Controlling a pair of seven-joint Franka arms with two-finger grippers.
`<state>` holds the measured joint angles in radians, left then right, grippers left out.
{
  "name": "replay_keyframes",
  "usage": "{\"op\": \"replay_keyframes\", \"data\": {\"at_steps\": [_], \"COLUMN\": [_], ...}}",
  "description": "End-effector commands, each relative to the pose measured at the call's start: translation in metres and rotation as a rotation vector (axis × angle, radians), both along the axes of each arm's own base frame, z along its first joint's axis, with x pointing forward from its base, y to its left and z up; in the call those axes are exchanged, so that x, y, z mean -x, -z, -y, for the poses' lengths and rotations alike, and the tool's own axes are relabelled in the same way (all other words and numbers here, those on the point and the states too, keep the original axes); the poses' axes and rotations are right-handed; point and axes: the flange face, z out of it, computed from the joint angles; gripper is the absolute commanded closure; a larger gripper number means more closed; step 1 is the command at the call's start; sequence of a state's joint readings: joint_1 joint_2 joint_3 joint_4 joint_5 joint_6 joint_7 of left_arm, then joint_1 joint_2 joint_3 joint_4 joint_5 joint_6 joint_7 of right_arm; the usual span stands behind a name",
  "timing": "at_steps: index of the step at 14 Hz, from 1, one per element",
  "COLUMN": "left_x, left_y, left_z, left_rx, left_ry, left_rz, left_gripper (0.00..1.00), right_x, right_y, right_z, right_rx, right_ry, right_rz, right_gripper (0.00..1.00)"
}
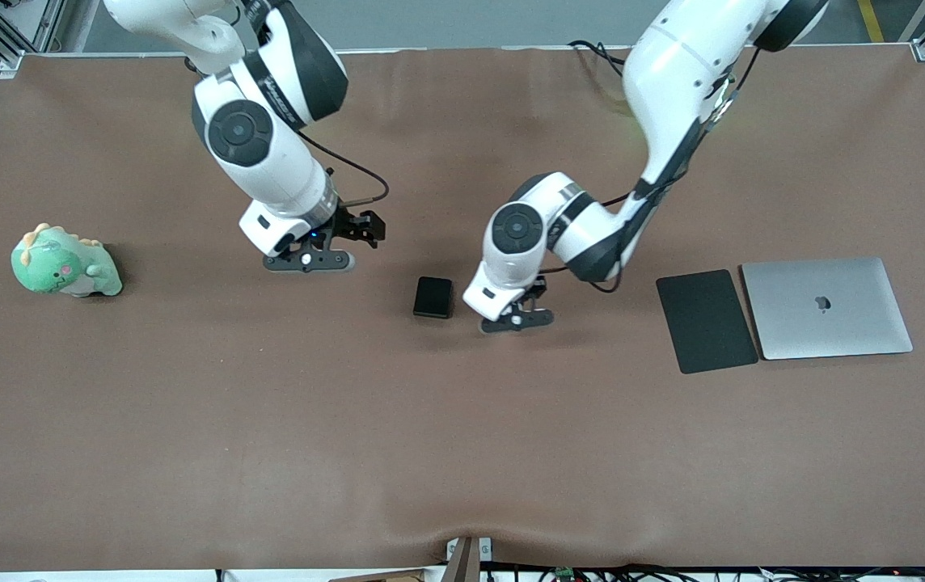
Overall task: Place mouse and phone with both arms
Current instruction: 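Carry the mouse toward the mousepad while the right gripper reaches the phone, then lower the mouse onto the mousepad while the right gripper grasps the phone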
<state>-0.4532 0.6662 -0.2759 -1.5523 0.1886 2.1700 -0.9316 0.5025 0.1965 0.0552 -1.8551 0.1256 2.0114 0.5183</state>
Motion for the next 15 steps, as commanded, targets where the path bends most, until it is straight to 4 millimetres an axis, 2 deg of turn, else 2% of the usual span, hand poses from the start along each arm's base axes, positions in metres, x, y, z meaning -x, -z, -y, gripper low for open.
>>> {"op": "replay_keyframes", "data": {"at_steps": [1, 4, 6, 7, 9, 11, 12, 14, 15], "left_x": [-0.026, -0.048, -0.053, -0.054, -0.054, -0.056, -0.057, -0.054, -0.053], "left_y": [-0.045, -0.058, -0.058, -0.059, -0.056, -0.054, -0.052, -0.049, -0.046], "left_z": [-0.069, -0.147, -0.196, -0.219, -0.259, -0.300, -0.316, -0.333, -0.348], "left_rx": [-0.031, -0.052, -0.070, -0.077, -0.090, -0.092, -0.091, -0.093, -0.094], "left_ry": [-0.008, 0.029, 0.060, 0.068, 0.075, 0.084, 0.098, 0.080, 0.058], "left_rz": [0.039, 0.029, 0.011, 0.002, -0.017, -0.032, -0.040, -0.052, -0.058], "left_gripper": [0.67, 0.67, 0.67, 0.67, 0.67, 0.67, 0.67, 0.67, 0.67], "right_x": [-0.008, -0.018, -0.016, -0.018, -0.017, -0.014, -0.015, -0.014, -0.015], "right_y": [0.021, 0.051, 0.080, 0.097, 0.123, 0.136, 0.143, 0.156, 0.160], "right_z": [-0.012, -0.061, -0.101, -0.110, -0.122, -0.128, -0.130, -0.133, -0.134], "right_rx": [-0.014, 0.001, 0.023, 0.049, 0.114, 0.120, 0.113, 0.115, 0.117], "right_ry": [0.050, 0.222, 0.190, 0.180, 0.125, 0.109, 0.107, 0.128, 0.141], "right_rz": [0.007, 0.002, -0.004, 0.004, 0.038, 0.045, 0.053, 0.058, 0.070], "right_gripper": [0.00, 0.00, 0.00, 0.00, 0.00, 0.00, 0.00, 0.00, 0.00]}}
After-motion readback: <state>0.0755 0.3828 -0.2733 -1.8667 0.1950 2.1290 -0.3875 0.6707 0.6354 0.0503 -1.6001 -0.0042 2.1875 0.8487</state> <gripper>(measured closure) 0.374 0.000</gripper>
